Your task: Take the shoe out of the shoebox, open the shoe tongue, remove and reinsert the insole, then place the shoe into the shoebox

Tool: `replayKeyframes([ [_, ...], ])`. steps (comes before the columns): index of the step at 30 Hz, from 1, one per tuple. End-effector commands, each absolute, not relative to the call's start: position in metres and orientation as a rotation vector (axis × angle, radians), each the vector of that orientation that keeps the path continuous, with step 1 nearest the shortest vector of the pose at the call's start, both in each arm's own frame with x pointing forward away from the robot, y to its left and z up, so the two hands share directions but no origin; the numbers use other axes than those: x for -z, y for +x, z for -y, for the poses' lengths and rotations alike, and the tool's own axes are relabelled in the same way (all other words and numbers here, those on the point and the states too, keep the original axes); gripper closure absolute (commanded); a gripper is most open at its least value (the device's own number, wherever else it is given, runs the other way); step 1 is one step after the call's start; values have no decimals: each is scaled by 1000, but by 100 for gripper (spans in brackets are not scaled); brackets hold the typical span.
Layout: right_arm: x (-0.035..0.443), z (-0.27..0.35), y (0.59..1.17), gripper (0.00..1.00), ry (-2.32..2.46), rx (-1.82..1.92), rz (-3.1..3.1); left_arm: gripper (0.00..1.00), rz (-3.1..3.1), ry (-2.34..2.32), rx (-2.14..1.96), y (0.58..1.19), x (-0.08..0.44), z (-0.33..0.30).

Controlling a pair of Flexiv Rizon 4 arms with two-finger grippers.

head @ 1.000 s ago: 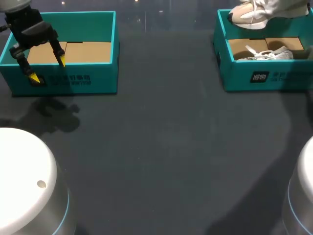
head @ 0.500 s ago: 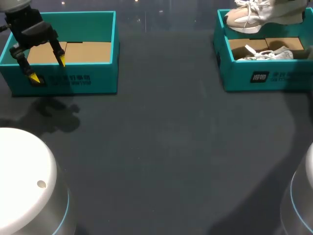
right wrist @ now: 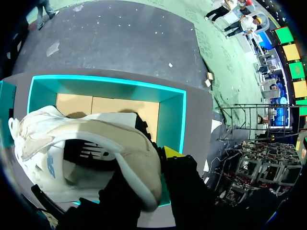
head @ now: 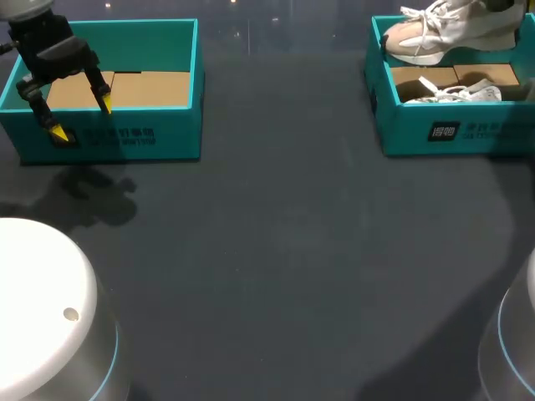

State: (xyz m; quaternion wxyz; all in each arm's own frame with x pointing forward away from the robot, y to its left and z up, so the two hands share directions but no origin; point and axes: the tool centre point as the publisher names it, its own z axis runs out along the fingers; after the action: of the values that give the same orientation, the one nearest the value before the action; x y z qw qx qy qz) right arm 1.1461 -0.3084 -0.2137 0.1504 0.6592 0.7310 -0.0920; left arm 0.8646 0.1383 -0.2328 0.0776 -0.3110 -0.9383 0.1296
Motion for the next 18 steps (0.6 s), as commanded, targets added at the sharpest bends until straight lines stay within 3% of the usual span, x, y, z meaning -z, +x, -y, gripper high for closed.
replayKeyframes([
  [1,212,308,1144,100,1893,259,-2098,0,2811,-933,-385,864,233,-139],
  [18,230,335,1148,100,2066,217,-1997,0,2811,-933,-385,864,233,-139],
])
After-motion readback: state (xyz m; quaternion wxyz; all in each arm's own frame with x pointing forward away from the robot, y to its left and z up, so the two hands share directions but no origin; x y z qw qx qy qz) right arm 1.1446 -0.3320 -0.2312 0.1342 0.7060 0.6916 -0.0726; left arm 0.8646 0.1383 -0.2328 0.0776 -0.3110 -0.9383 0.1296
